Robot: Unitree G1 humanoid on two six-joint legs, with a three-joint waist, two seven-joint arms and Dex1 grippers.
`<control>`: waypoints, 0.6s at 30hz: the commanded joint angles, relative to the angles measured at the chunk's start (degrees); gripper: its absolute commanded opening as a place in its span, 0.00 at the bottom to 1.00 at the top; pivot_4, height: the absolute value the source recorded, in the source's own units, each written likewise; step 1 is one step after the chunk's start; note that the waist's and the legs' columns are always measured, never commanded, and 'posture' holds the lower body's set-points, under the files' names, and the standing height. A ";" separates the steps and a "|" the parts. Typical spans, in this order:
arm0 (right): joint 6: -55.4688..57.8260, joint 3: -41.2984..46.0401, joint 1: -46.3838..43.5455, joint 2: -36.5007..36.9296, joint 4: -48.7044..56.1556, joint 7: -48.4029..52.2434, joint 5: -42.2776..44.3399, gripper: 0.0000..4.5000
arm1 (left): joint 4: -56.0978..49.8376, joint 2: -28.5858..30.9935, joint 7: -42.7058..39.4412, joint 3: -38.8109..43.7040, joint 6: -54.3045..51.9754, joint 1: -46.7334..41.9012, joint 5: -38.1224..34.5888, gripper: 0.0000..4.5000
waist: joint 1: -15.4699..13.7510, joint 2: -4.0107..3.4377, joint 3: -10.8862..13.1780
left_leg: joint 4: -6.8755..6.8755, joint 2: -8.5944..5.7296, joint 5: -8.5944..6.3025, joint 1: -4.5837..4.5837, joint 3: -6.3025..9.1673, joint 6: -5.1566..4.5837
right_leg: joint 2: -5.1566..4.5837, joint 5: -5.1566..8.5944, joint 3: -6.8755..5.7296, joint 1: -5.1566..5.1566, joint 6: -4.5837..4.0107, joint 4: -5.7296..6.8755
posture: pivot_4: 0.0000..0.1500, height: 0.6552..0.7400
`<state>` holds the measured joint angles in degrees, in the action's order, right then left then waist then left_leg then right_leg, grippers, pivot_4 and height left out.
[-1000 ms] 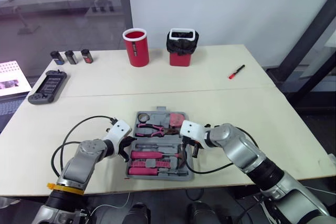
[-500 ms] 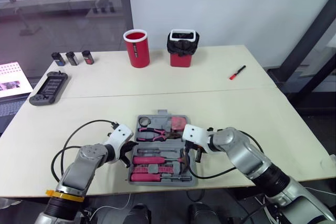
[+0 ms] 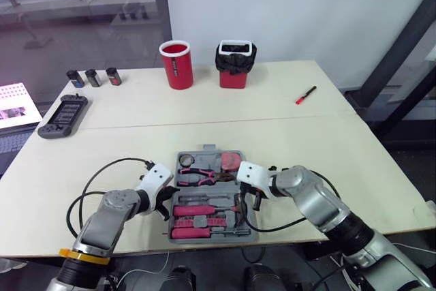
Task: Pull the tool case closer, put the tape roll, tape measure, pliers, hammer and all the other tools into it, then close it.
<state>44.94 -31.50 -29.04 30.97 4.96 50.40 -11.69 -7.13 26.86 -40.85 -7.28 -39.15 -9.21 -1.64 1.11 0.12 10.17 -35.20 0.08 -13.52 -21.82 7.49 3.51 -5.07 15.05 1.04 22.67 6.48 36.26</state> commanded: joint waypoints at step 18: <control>-2.85 1.55 0.44 1.88 0.50 0.98 -0.66 0.01 | 0.03 3.32 -3.15 -0.17 0.15 2.48 -2.43 0.00 | -0.01 0.03 0.02 | 0.04 0.00 0.00 0.12 0.00 0.01 | 0.00 0.02 0.01 -0.07 0.00 0.00 | 1.00 0.98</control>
<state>42.78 -30.99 -29.02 32.03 4.32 51.11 -12.64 -7.20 29.06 -41.98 -6.96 -38.21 -8.51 -2.66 1.10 0.15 10.19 -35.16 0.08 -13.52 -21.73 7.49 3.52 -5.07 15.07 1.05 22.64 6.47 36.26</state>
